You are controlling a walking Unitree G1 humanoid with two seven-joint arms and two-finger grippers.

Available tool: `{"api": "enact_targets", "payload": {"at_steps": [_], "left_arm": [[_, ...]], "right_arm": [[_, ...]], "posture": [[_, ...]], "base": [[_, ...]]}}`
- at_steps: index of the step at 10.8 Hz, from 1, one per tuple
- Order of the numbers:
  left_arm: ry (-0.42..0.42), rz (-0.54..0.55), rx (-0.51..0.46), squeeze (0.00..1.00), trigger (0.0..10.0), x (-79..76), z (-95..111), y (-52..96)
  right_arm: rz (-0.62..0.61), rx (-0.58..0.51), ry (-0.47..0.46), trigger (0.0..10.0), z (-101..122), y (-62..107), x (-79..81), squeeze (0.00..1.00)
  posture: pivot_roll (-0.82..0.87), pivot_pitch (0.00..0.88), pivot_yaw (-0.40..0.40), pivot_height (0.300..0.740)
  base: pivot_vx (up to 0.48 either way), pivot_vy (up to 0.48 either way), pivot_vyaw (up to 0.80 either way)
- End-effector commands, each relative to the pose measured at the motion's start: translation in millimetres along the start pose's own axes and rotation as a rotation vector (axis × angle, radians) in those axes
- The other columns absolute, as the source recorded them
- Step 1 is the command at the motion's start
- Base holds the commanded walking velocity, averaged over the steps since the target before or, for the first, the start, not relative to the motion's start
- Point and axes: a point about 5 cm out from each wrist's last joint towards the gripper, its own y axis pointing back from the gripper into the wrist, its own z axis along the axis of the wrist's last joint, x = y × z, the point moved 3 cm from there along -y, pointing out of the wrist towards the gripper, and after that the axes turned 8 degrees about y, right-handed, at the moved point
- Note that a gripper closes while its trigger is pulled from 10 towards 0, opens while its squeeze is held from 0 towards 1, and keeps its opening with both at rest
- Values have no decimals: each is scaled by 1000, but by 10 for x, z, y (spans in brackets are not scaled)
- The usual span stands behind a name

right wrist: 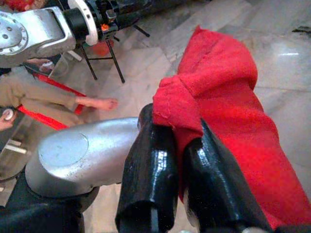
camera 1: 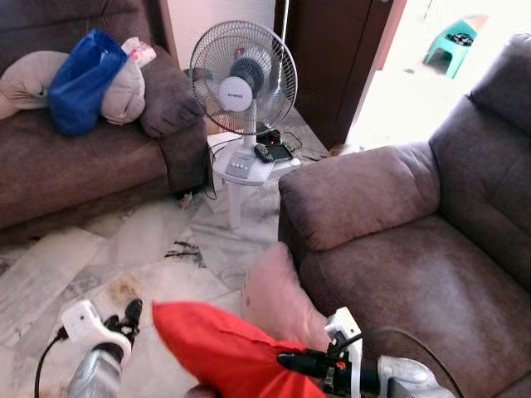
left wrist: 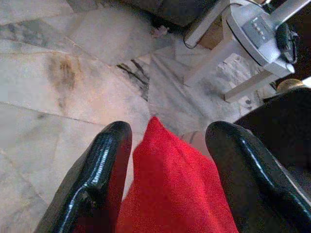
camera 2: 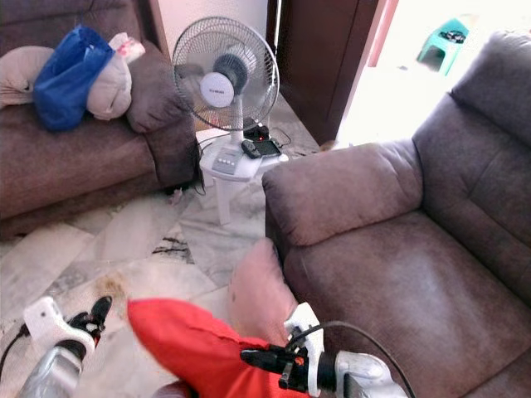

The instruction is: Move the pillow to the sofa from floor

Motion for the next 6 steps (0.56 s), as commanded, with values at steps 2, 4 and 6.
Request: {"api": "enact_targets", "payload": {"at_steps": [2, 4, 6], "left_arm": [[42, 79, 52, 267, 10000, 201, -187, 71], [98, 145, 48, 1000, 10000, 368, -198, 88], [117, 141, 64, 1000, 10000, 387, -200, 60]], "right_arm": [[18, -28, 50, 10000, 91, -17, -8, 0], [22, -22, 53, 10000, 76, -19, -20, 0], [23, -19, 59, 10000, 71, -5, -28, 0]], "posture": [[130, 56, -55, 740], [129, 60, -61, 740], [111, 66, -68, 740]], "base": [[0, 0, 0], [0, 0, 0], [0, 0, 0]]}}
